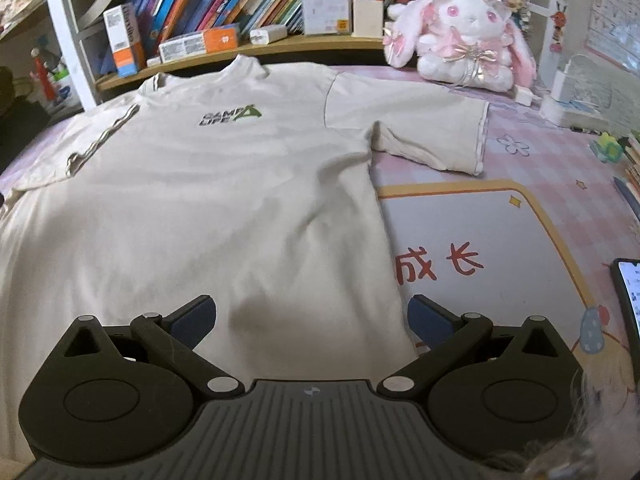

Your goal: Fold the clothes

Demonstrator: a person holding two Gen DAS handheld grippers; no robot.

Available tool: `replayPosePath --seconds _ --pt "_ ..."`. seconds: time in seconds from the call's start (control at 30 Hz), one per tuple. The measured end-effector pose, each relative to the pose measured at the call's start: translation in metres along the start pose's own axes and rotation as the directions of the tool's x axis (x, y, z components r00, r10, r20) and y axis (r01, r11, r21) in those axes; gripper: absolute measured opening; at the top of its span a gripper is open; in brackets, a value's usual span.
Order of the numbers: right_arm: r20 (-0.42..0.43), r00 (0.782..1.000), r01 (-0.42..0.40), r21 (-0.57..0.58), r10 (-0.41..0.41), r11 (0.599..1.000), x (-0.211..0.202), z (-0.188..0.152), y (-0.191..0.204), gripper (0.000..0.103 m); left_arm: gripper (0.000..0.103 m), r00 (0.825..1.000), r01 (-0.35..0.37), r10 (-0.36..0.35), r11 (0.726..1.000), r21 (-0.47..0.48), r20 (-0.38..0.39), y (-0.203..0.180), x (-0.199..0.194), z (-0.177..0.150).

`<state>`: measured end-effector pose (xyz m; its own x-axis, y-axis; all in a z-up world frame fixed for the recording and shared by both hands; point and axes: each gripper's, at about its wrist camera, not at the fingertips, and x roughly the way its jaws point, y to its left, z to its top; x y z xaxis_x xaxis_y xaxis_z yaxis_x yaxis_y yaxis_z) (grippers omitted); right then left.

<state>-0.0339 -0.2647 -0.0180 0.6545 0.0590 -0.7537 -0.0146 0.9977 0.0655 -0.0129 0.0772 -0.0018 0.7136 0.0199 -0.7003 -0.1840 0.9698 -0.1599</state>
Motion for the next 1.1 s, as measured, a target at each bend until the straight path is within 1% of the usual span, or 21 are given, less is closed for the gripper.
replayPosePath --seconds 0.17,0.27,0.33,0.5,0.73,0.83,1.1 --pt "-0.012 1.0 -0.003 -0.01 0.003 1.0 -0.001 -0.004 -0.006 0.103 0.078 1.0 0.001 0.001 0.998 0.069 -0.025 -0.031 -0.014 -0.02" --pt "0.004 1.0 0.003 0.008 -0.003 1.0 -0.004 -0.003 -0.007 0.103 0.078 0.998 -0.026 0.033 0.991 0.13 -0.055 -0.045 -0.014 -0.027" --pt "0.022 1.0 0.006 0.022 -0.007 1.0 -0.008 -0.002 -0.007 0.103 0.078 0.998 -0.015 0.025 0.985 0.172 -0.056 -0.05 -0.017 -0.03" --pt "0.048 0.999 0.022 0.041 -0.024 0.999 -0.02 -0.005 0.002 0.103 0.078 0.999 0.029 -0.021 0.979 0.201 -0.043 -0.047 -0.024 -0.032" --pt "0.073 0.996 0.044 0.032 -0.046 0.999 -0.042 -0.018 0.023 0.103 0.079 0.996 0.083 -0.077 0.97 0.228 -0.035 -0.035 -0.032 -0.035" --pt "0.085 0.994 0.059 0.033 -0.062 0.998 -0.051 -0.024 0.032 0.103 0.083 0.995 0.099 -0.094 0.966 0.239 -0.032 -0.027 -0.036 -0.037" --pt "0.091 0.993 0.077 0.034 -0.08 0.996 -0.071 -0.04 0.054 0.103 0.085 0.99 0.14 -0.136 0.96 0.241 -0.034 -0.01 -0.043 -0.044"
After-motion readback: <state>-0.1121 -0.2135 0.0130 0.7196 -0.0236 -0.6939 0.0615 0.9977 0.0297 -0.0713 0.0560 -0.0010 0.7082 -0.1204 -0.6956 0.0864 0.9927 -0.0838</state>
